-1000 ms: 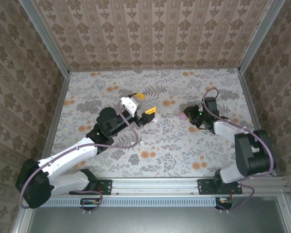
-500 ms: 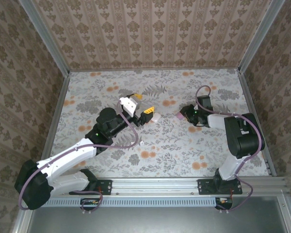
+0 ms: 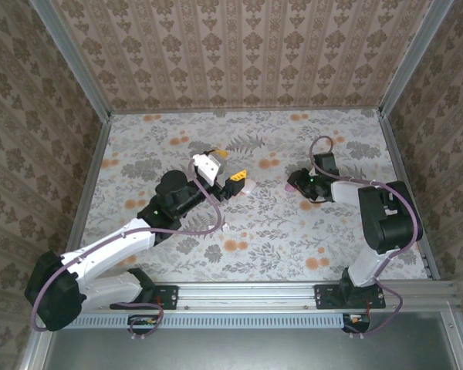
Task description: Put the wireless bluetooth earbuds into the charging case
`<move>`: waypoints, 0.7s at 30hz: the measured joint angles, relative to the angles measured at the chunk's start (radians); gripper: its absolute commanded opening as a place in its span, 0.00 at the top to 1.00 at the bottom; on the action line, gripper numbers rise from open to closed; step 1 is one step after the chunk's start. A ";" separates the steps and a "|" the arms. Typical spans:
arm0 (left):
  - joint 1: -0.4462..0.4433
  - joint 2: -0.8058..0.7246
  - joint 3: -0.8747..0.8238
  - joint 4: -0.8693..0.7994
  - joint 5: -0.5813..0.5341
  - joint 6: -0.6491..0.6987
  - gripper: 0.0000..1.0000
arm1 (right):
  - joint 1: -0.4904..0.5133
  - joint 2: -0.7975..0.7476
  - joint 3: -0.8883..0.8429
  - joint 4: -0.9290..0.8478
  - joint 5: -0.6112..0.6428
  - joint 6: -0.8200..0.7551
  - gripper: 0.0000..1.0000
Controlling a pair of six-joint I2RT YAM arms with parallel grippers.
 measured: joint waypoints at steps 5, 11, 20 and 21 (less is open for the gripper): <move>0.000 0.001 0.000 0.000 0.000 0.000 0.25 | -0.005 0.000 0.000 -0.030 0.003 -0.014 0.55; 0.000 0.001 0.002 0.000 0.000 0.000 0.24 | -0.010 -0.011 0.000 -0.046 0.003 -0.019 0.51; 0.000 0.012 0.015 0.000 0.008 0.000 0.24 | -0.022 -0.045 0.000 -0.095 -0.003 0.003 0.48; 0.000 0.012 0.015 -0.001 0.008 0.000 0.24 | -0.022 -0.050 -0.001 -0.095 -0.009 0.008 0.48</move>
